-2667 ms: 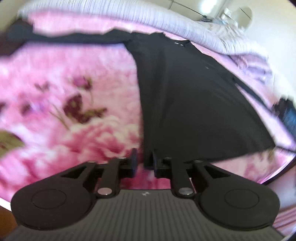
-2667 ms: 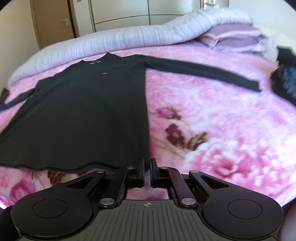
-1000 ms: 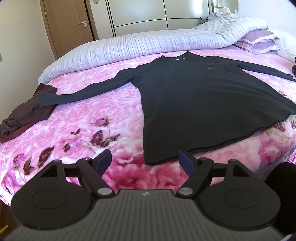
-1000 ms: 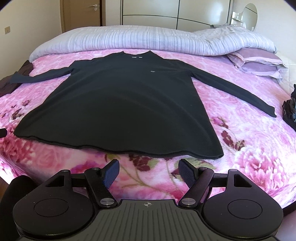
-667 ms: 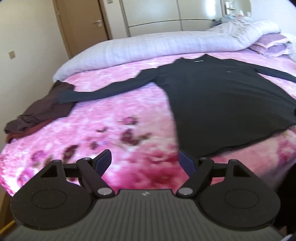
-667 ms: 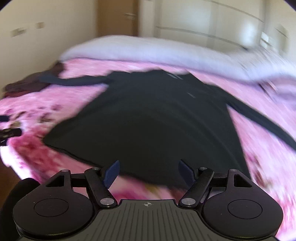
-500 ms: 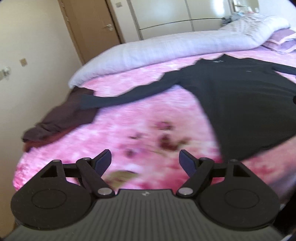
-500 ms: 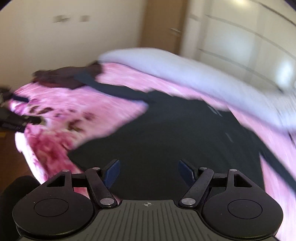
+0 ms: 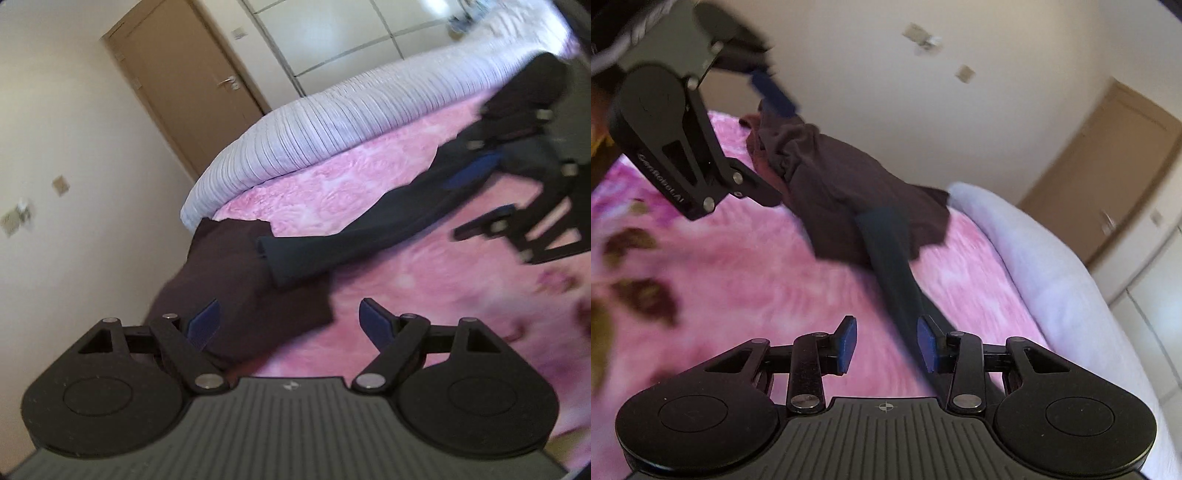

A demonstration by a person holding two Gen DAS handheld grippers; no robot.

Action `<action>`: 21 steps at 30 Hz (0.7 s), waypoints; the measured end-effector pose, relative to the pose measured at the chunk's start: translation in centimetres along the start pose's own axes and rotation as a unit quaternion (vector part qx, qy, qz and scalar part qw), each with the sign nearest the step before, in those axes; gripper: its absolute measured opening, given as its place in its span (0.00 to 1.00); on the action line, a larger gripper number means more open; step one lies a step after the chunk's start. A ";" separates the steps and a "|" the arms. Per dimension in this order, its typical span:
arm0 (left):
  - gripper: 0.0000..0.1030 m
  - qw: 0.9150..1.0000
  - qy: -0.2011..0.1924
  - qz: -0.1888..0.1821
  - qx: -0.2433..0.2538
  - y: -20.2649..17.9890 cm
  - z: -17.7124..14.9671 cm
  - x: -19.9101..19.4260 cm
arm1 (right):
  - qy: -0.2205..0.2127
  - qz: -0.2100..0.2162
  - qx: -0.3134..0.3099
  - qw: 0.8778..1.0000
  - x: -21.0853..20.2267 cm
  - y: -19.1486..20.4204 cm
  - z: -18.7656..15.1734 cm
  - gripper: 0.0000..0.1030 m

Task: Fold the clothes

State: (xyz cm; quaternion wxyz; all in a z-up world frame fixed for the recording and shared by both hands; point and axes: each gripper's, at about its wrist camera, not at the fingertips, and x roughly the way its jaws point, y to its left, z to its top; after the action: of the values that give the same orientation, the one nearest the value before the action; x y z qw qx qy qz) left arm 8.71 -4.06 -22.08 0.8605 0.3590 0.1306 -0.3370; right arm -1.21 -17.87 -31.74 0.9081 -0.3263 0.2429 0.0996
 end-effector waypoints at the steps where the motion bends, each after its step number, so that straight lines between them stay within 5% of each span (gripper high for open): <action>1: 0.77 1.000 0.002 0.003 0.012 0.3 -0.3 1.0 | -0.003 0.001 -0.018 1.000 2.1 0.3 0.6 0.36; 6: 0.77 1.000 0.012 0.006 0.006 1.4 -2.0 4.4 | -0.014 0.004 -0.045 0.999 9.5 0.1 2.4 0.23; 14: 0.77 0.999 0.021 0.011 -0.037 2.2 -4.0 6.7 | -0.020 0.001 -0.109 0.994 17.3 1.9 4.7 0.23; 15: 0.77 0.999 0.021 0.012 -0.037 2.2 -4.0 6.6 | -0.019 -0.005 -0.108 0.994 17.8 1.8 4.8 0.22; 16: 0.77 0.999 0.020 0.013 -0.036 2.2 -4.0 6.6 | -0.018 -0.011 -0.107 0.994 18.3 1.8 4.8 0.05; 17: 0.77 0.999 0.019 0.015 -0.036 2.2 -4.0 6.5 | -0.022 -0.021 -0.100 0.995 18.3 1.7 4.7 0.01; 21: 0.77 0.999 0.005 0.013 -0.044 1.7 -2.9 5.3 | -0.069 -0.020 -0.002 0.997 14.8 -2.1 4.7 0.01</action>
State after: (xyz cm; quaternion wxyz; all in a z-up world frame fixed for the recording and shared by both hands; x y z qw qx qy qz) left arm 13.84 -3.72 -25.72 0.8791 0.3240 0.1447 -0.3183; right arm 14.05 -16.11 -34.99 0.9239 -0.3252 0.1728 0.1037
